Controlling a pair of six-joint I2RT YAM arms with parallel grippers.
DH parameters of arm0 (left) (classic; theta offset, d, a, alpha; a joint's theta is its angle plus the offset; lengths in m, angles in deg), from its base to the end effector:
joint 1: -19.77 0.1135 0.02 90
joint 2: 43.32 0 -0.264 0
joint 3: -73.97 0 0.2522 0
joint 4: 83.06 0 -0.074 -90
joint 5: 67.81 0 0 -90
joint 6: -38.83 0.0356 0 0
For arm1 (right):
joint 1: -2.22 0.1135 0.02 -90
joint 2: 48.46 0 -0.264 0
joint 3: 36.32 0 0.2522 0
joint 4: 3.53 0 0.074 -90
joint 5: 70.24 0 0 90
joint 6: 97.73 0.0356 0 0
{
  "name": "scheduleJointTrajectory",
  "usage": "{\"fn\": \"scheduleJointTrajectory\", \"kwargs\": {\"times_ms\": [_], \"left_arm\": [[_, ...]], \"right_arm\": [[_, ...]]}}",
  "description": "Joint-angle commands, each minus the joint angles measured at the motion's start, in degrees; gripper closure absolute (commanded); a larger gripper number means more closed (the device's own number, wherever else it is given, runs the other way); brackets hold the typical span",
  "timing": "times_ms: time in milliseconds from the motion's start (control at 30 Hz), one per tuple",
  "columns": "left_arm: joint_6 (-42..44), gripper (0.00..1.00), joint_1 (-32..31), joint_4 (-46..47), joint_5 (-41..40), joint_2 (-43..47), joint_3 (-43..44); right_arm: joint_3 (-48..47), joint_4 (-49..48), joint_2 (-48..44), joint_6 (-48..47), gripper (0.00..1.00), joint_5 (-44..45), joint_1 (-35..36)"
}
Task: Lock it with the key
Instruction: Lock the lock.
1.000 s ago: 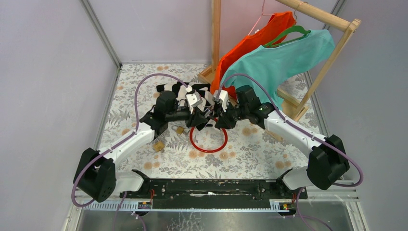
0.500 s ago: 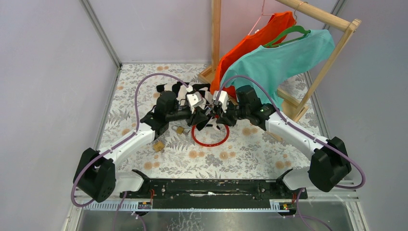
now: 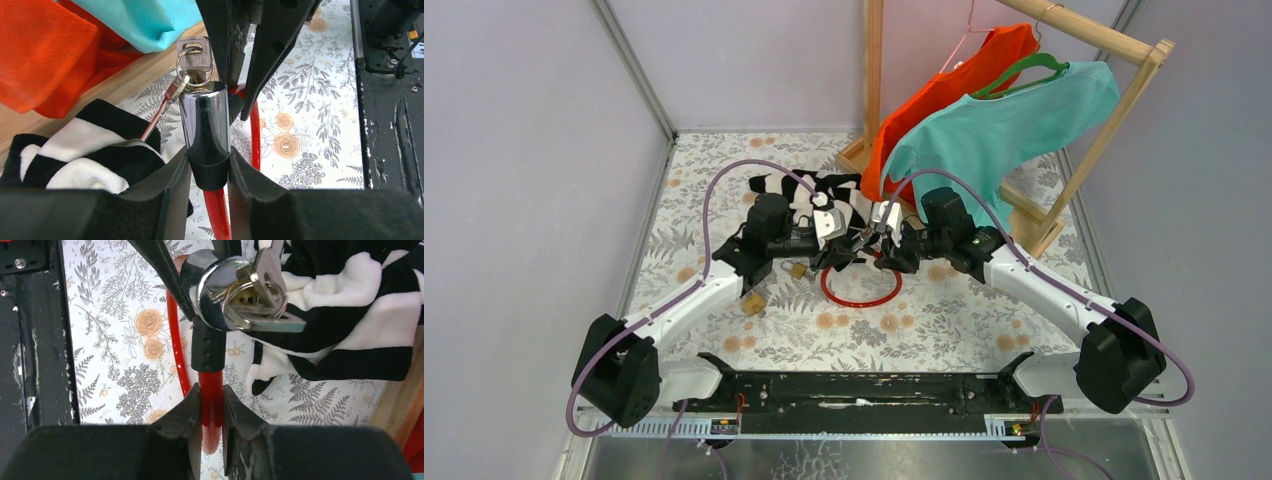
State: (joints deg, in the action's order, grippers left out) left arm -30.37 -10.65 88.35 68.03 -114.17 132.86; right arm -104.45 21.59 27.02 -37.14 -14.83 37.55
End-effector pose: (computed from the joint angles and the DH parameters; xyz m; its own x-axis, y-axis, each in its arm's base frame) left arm 0.2222 -0.1601 0.2759 0.0480 0.2587 -0.9648 0.9788 0.1805 0.0971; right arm 0.2258 0.1848 0.2813 0.0441 -0.4642 -0.8846 -0.9702 0.1913 -0.1488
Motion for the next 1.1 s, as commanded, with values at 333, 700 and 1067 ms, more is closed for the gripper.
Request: {"fn": "scheduleJointTrajectory", "kwargs": {"times_ms": [333, 700, 1067], "left_arm": [[4.96, 1.0, -1.65, -6.2, 7.86, -0.7, -3.08], [5.18, 1.0, -1.65, -7.68, 6.98, -1.0, -2.09], [5.13, 1.0, -1.66, -7.81, 5.49, -1.21, -1.76]], "right_arm": [[-0.93, -2.83, -1.2, 0.77, 0.73, 0.16, -0.35], [-3.23, 3.14, -4.21, 4.46, 0.41, 1.65, -0.88], [-15.0, 12.17, -5.05, 18.74, 0.29, -6.16, -2.2]]}}
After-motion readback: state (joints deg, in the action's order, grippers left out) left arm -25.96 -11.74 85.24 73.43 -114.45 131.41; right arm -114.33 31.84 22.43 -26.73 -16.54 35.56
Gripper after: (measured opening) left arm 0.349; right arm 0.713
